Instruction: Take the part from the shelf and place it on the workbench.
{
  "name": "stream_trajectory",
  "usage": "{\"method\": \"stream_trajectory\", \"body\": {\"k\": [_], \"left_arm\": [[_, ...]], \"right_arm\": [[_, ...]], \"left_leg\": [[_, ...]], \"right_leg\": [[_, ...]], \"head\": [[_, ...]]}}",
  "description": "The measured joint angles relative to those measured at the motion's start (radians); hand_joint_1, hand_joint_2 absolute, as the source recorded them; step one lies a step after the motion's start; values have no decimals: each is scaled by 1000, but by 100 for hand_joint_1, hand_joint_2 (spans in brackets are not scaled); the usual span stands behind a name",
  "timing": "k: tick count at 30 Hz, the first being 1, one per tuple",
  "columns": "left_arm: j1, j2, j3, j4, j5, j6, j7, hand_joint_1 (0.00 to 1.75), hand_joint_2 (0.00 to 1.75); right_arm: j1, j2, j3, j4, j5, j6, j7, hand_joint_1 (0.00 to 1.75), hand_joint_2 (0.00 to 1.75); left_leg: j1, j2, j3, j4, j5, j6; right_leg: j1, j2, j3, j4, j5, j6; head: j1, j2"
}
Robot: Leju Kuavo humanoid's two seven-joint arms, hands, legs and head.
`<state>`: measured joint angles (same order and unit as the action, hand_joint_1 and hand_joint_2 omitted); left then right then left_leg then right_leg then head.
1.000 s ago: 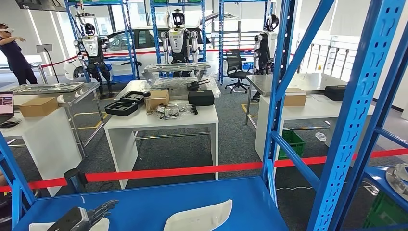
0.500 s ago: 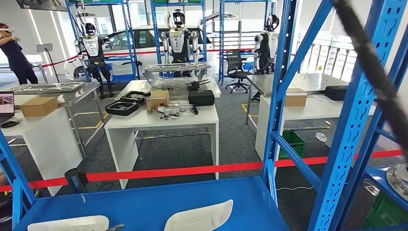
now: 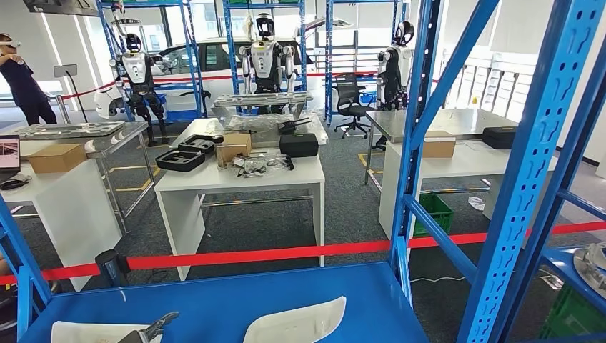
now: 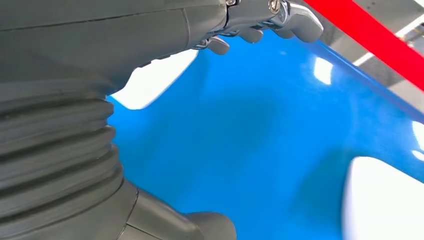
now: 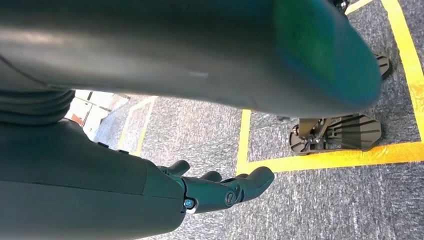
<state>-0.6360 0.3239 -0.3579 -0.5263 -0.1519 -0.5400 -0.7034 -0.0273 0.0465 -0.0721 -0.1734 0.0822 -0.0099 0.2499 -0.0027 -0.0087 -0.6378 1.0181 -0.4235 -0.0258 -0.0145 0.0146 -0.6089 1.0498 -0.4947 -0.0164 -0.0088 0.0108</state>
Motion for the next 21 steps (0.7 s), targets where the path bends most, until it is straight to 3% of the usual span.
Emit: {"method": "stream_trajectory", "body": {"k": [6,15,17,21], "left_arm": [[28,0,25,-54,72,-24,0,0,175],[41,8,29,-79,56,35,0,0,175],[41,11,28,-79,23,77,0,0,175],[26,24,12,-50,-111,256,1,0,175]], "right_arm": [[0,0,0,0,6,1,0,0,0],[0,0,0,0,10,1,0,0,0],[0,0,0,0,12,1,0,0,0],[0,0,0,0,19,1,0,0,0]], "left_leg": [[0,0,0,0,0,0],[0,0,-1,0,0,0],[0,0,-1,0,0,0],[0,0,-1,0,0,0]], "right_leg": [[0,0,0,0,0,0],[0,0,0,-1,0,0],[0,0,0,-1,0,0],[0,0,0,-1,0,0]], "head": [[0,0],[0,0],[0,0],[0,0]]}}
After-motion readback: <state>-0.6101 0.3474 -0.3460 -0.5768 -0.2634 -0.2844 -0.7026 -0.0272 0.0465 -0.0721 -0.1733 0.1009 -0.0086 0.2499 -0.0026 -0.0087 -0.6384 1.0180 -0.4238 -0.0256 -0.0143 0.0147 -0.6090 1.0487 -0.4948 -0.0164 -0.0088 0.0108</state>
